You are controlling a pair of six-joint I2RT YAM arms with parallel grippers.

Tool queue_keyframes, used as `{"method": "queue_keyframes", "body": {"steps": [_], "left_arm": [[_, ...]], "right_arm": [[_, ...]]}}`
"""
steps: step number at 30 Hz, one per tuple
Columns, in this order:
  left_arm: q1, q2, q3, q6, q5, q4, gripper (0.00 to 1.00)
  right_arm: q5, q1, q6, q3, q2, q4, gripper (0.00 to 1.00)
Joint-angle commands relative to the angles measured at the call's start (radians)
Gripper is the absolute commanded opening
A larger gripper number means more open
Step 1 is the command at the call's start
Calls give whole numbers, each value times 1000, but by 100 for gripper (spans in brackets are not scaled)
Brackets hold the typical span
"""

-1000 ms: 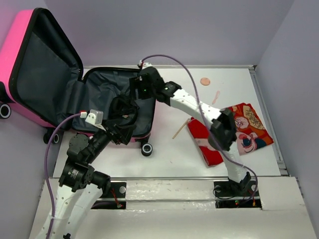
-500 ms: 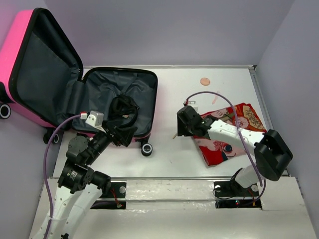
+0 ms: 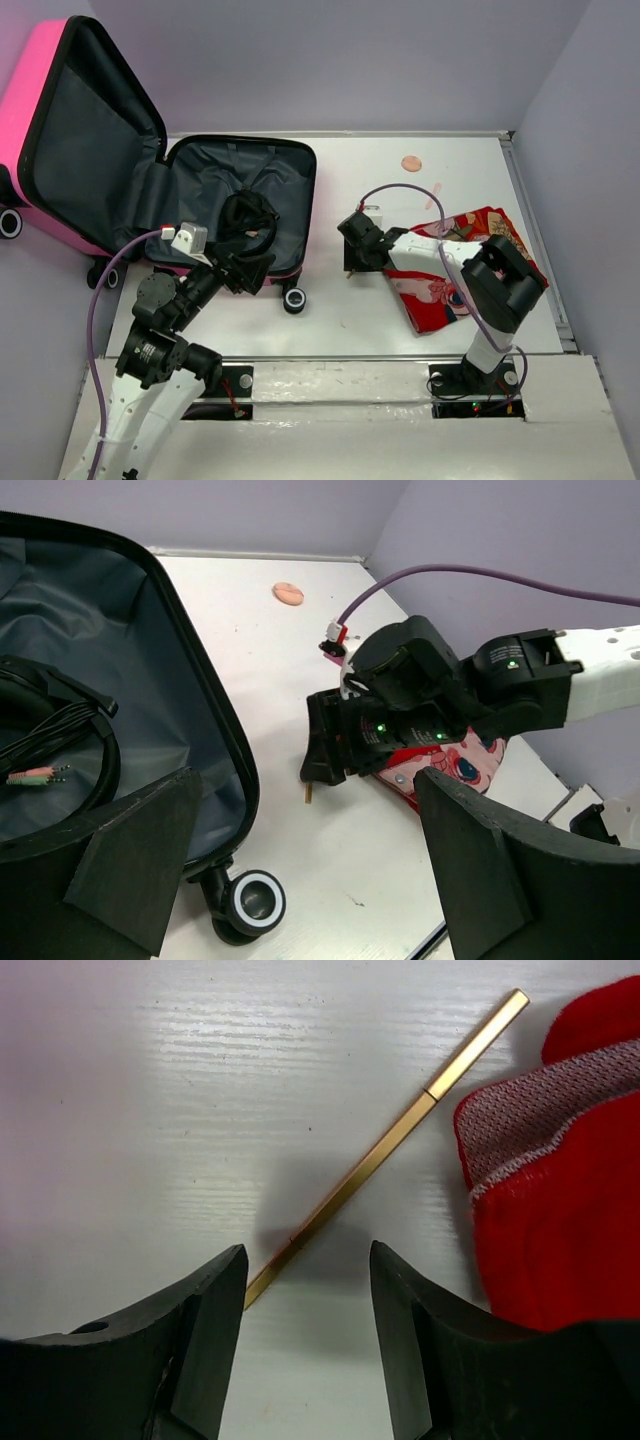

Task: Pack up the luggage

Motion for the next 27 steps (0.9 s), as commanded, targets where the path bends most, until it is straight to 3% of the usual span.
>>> {"method": "queue_keyframes", "body": {"steps": [1, 4, 5, 10, 11, 13, 21, 24, 27], "left_arm": [[-4, -13, 10, -6, 20, 35, 99], [-7, -17, 10, -6, 20, 36, 99], [-9, -18, 10, -6, 20, 36, 99], [-12, -23, 12, -5, 22, 35, 99], [-12, -23, 12, -5, 22, 35, 99], [-12, -23, 12, -5, 20, 36, 99], [-12, -15, 12, -5, 20, 34, 99], [-12, -13, 13, -5, 13, 31, 99], [-9, -10, 15, -6, 5, 26, 99]], "right_arm": [[56, -9, 13, 78, 66, 55, 55], [68, -9, 7, 102, 98, 44, 43], [71, -9, 7, 107, 113, 35, 35], [81, -9, 1, 107, 126, 9, 21], [81, -9, 3, 105, 127, 9, 13], [90, -9, 4, 104, 117, 10, 7], [143, 15, -124, 168, -98, 21, 7], [44, 66, -204, 312, -123, 72, 7], [-58, 101, -255, 505, -27, 95, 7]]}}
